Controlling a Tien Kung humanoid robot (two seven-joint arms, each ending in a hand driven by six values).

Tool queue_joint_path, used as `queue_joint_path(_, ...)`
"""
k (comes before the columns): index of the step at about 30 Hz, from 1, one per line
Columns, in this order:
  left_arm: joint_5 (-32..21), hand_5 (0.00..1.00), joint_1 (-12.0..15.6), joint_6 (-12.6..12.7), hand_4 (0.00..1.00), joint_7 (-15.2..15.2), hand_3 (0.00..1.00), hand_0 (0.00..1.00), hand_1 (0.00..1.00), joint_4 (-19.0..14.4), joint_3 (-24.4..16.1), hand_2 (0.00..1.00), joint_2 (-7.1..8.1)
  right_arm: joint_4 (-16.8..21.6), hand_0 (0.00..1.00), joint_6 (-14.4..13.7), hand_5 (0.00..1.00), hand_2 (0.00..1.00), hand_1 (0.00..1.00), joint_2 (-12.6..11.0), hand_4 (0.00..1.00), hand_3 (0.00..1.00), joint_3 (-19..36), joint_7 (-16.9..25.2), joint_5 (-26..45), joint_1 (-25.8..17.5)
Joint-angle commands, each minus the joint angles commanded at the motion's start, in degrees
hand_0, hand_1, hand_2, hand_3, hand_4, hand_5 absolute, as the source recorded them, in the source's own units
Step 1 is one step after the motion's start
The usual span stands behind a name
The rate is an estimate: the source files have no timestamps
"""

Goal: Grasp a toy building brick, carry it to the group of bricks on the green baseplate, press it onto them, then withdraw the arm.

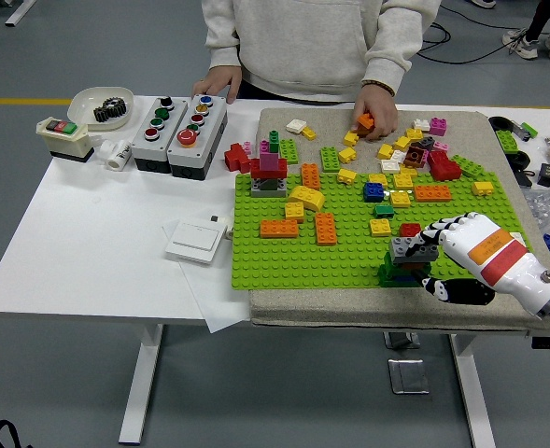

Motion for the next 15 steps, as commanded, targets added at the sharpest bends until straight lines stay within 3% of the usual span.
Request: queue_joint_path(15, -0.3, 0.643, -0.1, 0.1, 0.645, 0.0, 0.578, 0.644, 0.709, 0.0, 0.2, 0.725, 0.01, 0.0, 0.385, 0.0, 0.284, 0.535, 0.474, 0.0, 0.651, 0.598, 0.0, -0.1, -0.1, -0.1)
